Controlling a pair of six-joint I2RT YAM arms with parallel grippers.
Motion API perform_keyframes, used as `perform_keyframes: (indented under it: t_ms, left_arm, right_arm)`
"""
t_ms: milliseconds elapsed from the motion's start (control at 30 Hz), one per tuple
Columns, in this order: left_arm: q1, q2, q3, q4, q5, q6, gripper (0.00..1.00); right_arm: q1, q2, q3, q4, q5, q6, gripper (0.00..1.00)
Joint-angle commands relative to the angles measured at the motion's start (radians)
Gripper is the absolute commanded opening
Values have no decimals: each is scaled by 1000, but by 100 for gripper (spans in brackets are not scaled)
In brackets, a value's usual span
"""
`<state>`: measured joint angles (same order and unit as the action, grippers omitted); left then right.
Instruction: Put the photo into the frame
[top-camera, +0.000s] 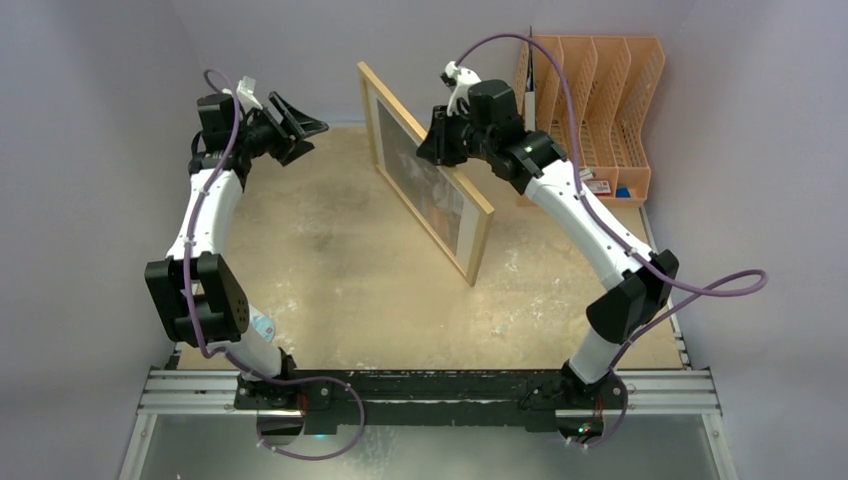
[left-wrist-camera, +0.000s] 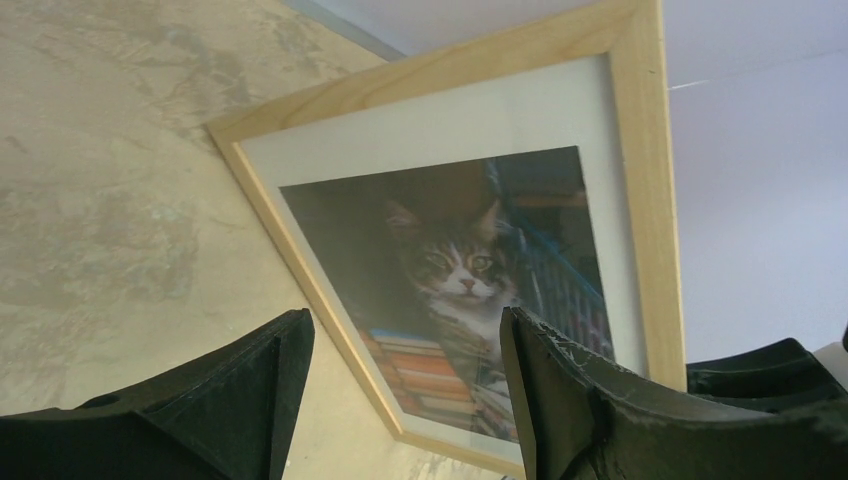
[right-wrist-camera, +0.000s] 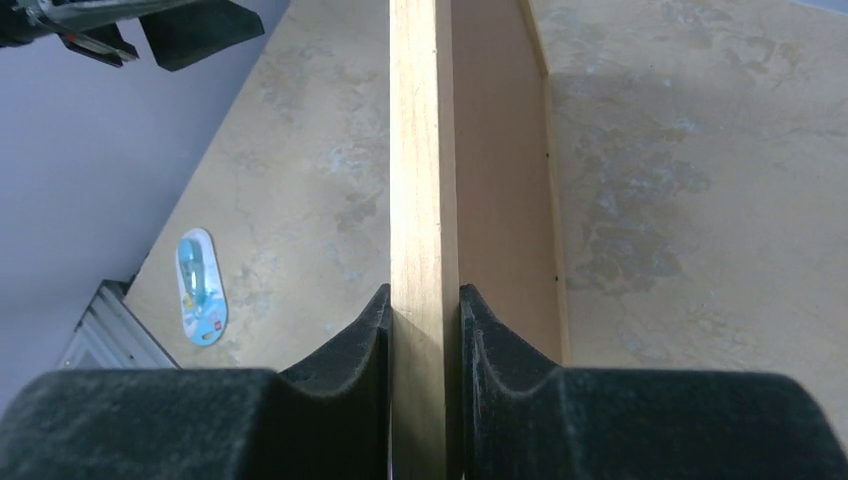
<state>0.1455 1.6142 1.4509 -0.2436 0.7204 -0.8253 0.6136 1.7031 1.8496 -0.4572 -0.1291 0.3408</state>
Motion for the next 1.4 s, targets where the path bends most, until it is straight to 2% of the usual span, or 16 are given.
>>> perform_keyframes:
  t_ms: [0, 133, 367, 500, 700, 833, 933, 1033, 1167, 1233, 1367]
  left_arm:
    - [11, 12, 4, -25, -36, 57, 71]
    - [12, 19, -8, -38, -54, 74, 71]
    - [12, 40, -53, -70, -87, 110, 71]
    - [14, 44, -97, -107, -175, 150, 71]
    - [17, 71, -240, -105, -351, 196, 72]
    - [18, 93, -304, -87, -458, 234, 70]
    - [25, 75, -349, -34, -480, 263, 70]
    - [29, 72, -367, 0, -490, 301, 70]
    - [44, 81, -382, -3, -542, 303, 70]
    - [55, 82, -397, 3, -554, 292, 71]
    - [92, 122, -410, 5, -457, 250, 71]
  right_arm:
    - [-21, -2, -3, 186, -151, 175, 4]
    - [-61, 90, 56, 72, -82, 299, 3]
    - [-108, 153, 30, 138, -144, 355, 3]
    - [-110, 91, -180, 275, -206, 409, 3]
    - [-113, -23, -596, 636, -293, 518, 4]
    - [-121, -30, -770, 802, -327, 515, 7]
    - [-137, 0, -839, 910, -372, 499, 9]
    - [-148, 28, -899, 1015, -409, 486, 17]
    - [-175, 70, -959, 1129, -431, 486, 34]
    - [-186, 89, -974, 1161, -439, 483, 40]
    - [-191, 113, -975, 1164, -426, 444, 51]
